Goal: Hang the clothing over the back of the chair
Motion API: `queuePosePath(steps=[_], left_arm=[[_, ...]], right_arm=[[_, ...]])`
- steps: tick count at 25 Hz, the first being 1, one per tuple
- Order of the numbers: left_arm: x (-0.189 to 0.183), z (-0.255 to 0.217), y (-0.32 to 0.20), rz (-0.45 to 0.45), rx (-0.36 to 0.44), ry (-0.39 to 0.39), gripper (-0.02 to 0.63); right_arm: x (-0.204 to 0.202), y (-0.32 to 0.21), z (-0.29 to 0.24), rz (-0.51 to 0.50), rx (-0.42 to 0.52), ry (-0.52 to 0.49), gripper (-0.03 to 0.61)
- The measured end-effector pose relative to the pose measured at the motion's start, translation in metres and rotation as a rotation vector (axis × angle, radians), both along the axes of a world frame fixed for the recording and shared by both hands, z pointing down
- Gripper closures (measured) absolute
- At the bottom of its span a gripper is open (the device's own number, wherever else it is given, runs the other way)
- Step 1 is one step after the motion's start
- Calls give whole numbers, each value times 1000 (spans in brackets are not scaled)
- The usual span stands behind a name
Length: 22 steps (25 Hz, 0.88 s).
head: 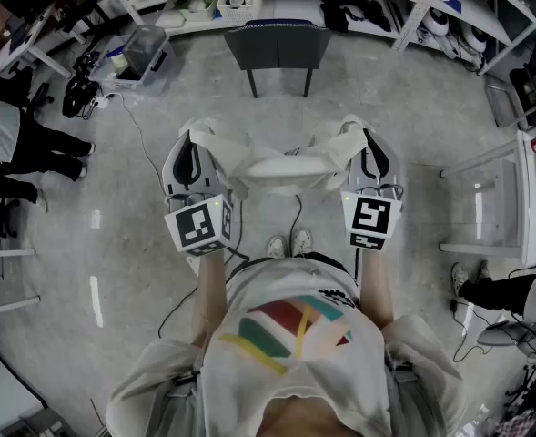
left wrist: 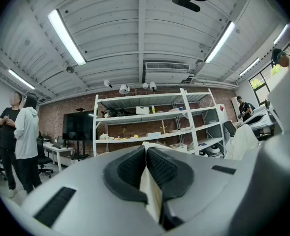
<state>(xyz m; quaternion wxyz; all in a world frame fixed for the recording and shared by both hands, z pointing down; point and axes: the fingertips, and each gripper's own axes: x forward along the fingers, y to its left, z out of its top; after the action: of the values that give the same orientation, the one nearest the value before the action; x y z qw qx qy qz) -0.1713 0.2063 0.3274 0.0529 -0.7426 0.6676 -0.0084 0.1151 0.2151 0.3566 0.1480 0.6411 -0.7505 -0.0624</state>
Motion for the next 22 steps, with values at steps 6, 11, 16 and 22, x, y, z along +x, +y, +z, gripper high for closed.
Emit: queuePosePath(steps=[6, 11, 16, 22], left_arm=[[7, -4, 1, 9, -1, 0, 597], [11, -6, 1, 10, 5, -5, 598], [15, -9, 1, 6, 13, -3, 597], [13, -6, -3, -17, 20, -7, 598]], right_arm=[[6, 0, 3, 4, -8, 5, 571], [9, 3, 5, 1, -13, 7, 571], [17, 5, 8, 1, 1, -40, 571], [25, 0, 11, 4, 7, -51, 571]])
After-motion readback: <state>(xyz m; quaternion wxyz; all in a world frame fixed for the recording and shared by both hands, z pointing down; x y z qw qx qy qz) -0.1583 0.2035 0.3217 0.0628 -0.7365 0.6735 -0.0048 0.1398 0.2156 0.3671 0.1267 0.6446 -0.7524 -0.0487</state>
